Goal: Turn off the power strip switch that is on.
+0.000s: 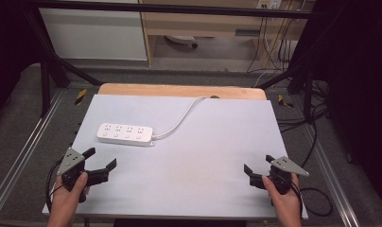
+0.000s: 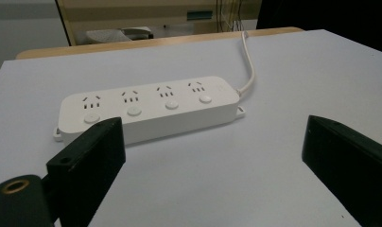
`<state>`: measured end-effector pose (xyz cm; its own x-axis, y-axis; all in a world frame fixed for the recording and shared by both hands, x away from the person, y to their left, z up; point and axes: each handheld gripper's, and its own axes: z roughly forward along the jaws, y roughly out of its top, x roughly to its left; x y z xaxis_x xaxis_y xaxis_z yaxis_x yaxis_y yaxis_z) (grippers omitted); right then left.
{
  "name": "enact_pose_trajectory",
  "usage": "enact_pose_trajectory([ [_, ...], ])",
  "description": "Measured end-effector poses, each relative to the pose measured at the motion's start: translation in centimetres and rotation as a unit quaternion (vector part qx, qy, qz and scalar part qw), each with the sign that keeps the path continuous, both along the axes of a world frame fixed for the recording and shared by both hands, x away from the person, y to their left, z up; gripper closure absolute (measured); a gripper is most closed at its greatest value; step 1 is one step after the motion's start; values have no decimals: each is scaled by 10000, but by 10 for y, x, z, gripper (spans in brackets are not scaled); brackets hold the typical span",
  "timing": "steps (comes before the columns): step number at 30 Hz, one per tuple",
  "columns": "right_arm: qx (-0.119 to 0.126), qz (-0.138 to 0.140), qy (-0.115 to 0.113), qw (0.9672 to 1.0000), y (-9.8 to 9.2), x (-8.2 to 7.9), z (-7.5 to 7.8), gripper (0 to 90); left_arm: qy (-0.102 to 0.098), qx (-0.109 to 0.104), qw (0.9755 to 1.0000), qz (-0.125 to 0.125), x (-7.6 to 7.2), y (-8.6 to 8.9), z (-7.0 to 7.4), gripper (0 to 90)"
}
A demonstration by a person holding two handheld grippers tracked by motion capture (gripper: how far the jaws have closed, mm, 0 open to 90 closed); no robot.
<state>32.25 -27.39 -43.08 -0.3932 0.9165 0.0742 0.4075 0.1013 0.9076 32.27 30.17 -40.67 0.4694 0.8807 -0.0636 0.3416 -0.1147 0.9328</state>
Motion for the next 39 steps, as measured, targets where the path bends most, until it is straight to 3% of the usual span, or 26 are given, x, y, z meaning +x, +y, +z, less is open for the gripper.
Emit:
enact_pose_trajectory([
  [19,-37,-33,2,10000,2,-2,0,41,84,-115,9999,88,-1,2,1,67],
  [31,-37,9,4,10000,3,-2,1,31,82,-160,9998,-24,-2,-4,2,64],
  [33,-31,8,-25,10000,4,-2,1,41,110,-69,9999,-94,-2,-6,3,69],
  [39,-99,68,-26,9999,5,-4,1,56,84,-119,9998,95,-4,-13,10,69],
])
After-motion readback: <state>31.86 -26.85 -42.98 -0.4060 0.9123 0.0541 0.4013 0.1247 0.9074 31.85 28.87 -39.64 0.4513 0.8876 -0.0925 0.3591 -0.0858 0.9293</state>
